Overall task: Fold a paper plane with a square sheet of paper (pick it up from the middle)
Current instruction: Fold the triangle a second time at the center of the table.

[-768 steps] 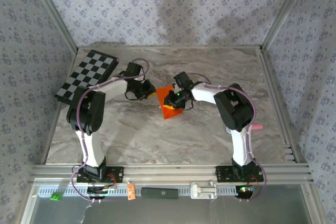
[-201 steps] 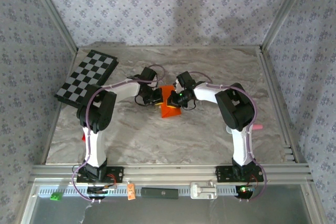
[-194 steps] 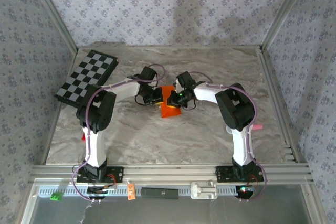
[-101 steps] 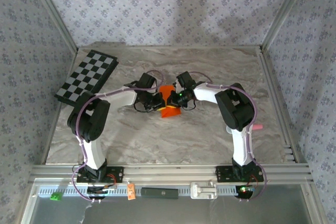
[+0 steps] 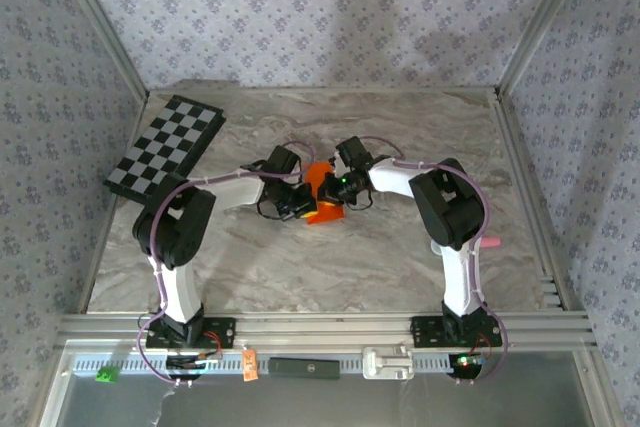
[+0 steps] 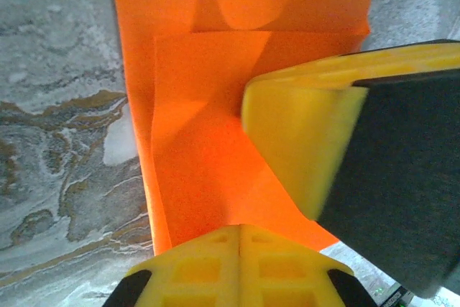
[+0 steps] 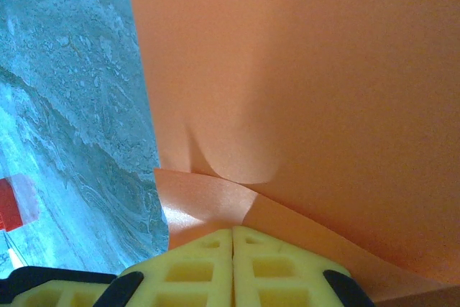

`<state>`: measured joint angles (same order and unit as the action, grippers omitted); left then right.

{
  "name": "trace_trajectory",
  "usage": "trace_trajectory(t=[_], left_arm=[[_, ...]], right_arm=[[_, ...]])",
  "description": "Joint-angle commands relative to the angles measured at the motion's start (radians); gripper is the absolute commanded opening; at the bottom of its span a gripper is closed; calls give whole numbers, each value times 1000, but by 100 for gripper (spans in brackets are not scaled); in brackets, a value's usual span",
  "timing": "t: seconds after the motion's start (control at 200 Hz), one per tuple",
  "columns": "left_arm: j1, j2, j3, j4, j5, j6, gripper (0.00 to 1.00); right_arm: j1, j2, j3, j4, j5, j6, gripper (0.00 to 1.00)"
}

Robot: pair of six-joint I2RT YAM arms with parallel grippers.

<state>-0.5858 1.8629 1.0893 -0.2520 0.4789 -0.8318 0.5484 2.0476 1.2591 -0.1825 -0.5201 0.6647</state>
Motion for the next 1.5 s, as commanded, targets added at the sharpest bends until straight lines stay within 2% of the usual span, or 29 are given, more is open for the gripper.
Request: trace_trajectory(t=[0.0,0.999,1.494], left_arm=[[-8,21,1,0,4,3,4],[-17,39,-61,-29,-2,24,3],[-16,-51,-122,-79,2,43,2]], right_arm=[[6,39,-26,-41,46,2,8],[5,63,-3,-84,62,2,8],[5,74,3,-96,68,4,8]])
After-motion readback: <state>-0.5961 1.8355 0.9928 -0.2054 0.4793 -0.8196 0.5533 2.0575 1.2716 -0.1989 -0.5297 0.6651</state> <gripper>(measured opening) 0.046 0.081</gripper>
